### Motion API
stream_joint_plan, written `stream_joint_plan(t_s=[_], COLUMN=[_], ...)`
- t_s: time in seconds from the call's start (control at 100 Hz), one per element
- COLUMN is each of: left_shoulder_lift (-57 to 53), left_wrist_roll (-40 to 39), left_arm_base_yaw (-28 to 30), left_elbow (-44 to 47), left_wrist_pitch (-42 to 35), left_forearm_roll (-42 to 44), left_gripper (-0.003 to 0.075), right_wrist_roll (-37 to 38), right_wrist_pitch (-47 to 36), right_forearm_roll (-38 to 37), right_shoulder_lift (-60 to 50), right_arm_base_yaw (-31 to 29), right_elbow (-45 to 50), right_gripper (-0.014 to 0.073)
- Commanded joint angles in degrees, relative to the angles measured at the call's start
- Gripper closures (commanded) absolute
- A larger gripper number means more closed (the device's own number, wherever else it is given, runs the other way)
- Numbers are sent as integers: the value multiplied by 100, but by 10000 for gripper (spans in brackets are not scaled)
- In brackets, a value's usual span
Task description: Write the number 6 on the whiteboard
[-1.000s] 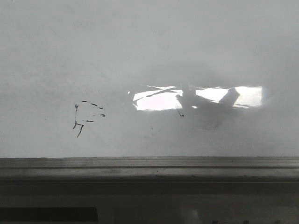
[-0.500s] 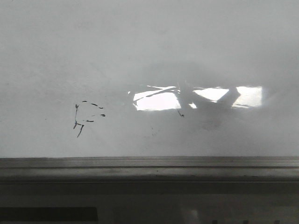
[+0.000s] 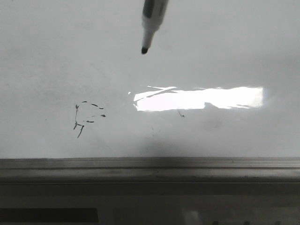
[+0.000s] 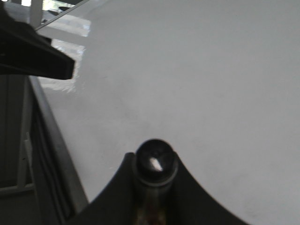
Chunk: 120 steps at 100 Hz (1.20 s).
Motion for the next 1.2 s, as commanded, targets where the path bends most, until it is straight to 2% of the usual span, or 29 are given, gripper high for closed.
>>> stream_joint_plan(t_s=[0.0, 0.3, 0.44, 0.68, 0.82, 0.96, 1.09, 1.14, 1.19], left_shoulder_lift=[32, 32, 32, 42, 42, 42, 42, 42, 42], left_wrist_roll=[-46, -46, -46, -46, -46, -46, -46, -46, -46], left_arm_base_yaw=[-5, -5, -5, -5, -5, -5, -5, -5, -5], left_elbow=[-165, -165, -165, -165, -165, -165, -165, -165, -165], left_wrist_pitch=[83, 83, 83, 83, 83, 83, 83, 83, 83], left_forearm_roll=[-67, -67, -67, -67, -67, -67, -67, -67, -67], left_gripper=[741, 741, 741, 741, 741, 741, 741, 741, 741], right_wrist_roll=[29, 29, 29, 29, 29, 29, 107, 422, 1046], right_wrist_pitch=[246, 827, 575, 898, 874, 814, 497, 341, 196], right_forearm_roll=[-222, -222, -222, -264, -329, -652, -1365, -1873, -2451], right_shoulder_lift=[-72, -318, -661, -849, -903, -903, -903, -903, -903], right_arm_base_yaw=[8, 8, -31, -862, -912, -912, -912, -912, -912], right_elbow=[-137, -96, 157, 324, 324, 324, 324, 324, 324], right_gripper=[665, 665, 665, 665, 665, 665, 665, 665, 665])
